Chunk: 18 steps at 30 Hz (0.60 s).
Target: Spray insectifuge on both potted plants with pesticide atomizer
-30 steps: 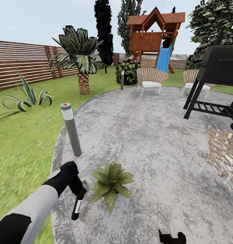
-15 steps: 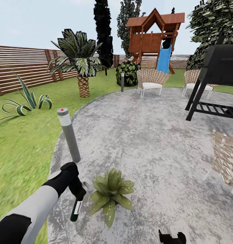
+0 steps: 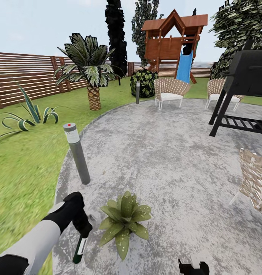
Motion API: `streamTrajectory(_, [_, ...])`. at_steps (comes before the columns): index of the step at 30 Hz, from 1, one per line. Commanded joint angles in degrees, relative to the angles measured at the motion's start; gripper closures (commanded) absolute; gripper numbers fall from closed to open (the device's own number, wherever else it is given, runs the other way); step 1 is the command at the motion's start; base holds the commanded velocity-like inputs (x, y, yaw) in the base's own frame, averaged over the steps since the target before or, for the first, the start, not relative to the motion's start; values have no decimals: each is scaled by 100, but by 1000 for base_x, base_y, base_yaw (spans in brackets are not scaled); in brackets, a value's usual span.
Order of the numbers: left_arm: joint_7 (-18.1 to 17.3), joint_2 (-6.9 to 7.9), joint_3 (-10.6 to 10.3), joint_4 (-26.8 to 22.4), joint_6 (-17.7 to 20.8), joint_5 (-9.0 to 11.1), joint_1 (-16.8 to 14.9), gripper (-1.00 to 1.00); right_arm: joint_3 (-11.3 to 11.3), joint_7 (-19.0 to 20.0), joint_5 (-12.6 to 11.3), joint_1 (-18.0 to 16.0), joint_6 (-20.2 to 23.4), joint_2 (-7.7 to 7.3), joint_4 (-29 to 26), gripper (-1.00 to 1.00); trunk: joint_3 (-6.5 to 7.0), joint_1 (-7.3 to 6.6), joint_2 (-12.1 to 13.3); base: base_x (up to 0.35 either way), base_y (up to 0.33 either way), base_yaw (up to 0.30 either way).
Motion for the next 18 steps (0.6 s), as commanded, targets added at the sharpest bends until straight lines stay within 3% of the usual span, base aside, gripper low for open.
streamTrajectory(1, [-47,2,-22,-73,56,-26,-20,100,-32,-15,61,-8,-20,3,6,-100,-5,-1,-2,0,0,0])
streamTrajectory(7, [77,82,-12,-284,50,-62,65,100,-32,-15,61,-6,-20,8,6,-100,-5,-1,-2,0,0,0])
streamTrajectory(9, [482,116,-12,-273,36,-12,275,100,-32,-16,61,-6,-20,10,6,-100,-5,-1,-2,0,0,0])
streamTrajectory(13, [614,102,-19,-271,-9,23,593,100,-32,-14,61,-4,-20,11,6,-100,-5,-1,-2,0,0,0])
streamTrajectory(15, [605,30,-21,-276,-109,31,630,100,-32,-13,61,-6,-20,11,6,-100,-5,-1,-2,0,0,0])
streamTrajectory(18, [615,-273,-12,-280,-157,16,642,100,-32,-16,61,-5,-20,11,6,-100,-5,-1,-2,0,0,0])
